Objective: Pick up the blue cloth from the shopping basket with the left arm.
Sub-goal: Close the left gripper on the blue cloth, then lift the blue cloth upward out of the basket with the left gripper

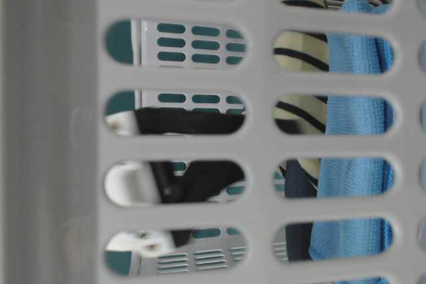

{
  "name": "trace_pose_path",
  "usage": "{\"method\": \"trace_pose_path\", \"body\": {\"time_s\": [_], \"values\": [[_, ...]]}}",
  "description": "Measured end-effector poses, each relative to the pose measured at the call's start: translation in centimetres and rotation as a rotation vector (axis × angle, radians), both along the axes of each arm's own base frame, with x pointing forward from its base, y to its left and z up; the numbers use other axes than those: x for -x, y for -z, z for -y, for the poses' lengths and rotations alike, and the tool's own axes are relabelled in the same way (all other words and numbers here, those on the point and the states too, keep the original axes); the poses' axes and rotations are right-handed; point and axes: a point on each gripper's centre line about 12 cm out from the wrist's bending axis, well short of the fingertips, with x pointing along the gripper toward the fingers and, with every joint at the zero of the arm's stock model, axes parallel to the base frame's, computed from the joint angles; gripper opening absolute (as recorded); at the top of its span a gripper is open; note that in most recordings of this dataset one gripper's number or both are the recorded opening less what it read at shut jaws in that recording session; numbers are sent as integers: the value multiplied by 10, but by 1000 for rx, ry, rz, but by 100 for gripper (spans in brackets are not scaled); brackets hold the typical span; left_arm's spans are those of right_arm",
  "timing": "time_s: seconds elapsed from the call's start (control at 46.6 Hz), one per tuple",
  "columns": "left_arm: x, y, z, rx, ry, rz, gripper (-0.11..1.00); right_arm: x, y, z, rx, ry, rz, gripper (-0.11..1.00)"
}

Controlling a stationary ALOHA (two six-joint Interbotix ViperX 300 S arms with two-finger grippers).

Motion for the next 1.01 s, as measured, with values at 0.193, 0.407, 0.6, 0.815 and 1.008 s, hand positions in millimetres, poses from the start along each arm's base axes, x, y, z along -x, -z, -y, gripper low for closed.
{"method": "trace_pose_path", "body": {"time_s": [0.193, 0.407, 0.6, 0.815, 1.008], "values": [[1, 28, 1, -29, 40, -64, 89, 0, 0, 1, 0, 3, 0, 76], [2, 46, 0, -34, 45, -86, 89, 0, 0, 1, 2, 4, 0, 76], [4, 49, 0, -35, 50, -80, 88, 0, 0, 2, 0, 9, 0, 76], [8, 55, 0, -32, 43, -99, 64, 0, 1, 2, 2, 9, -2, 76], [8, 55, 3, -33, 50, -97, 17, 1, 2, 2, 0, 9, -2, 76]]}}
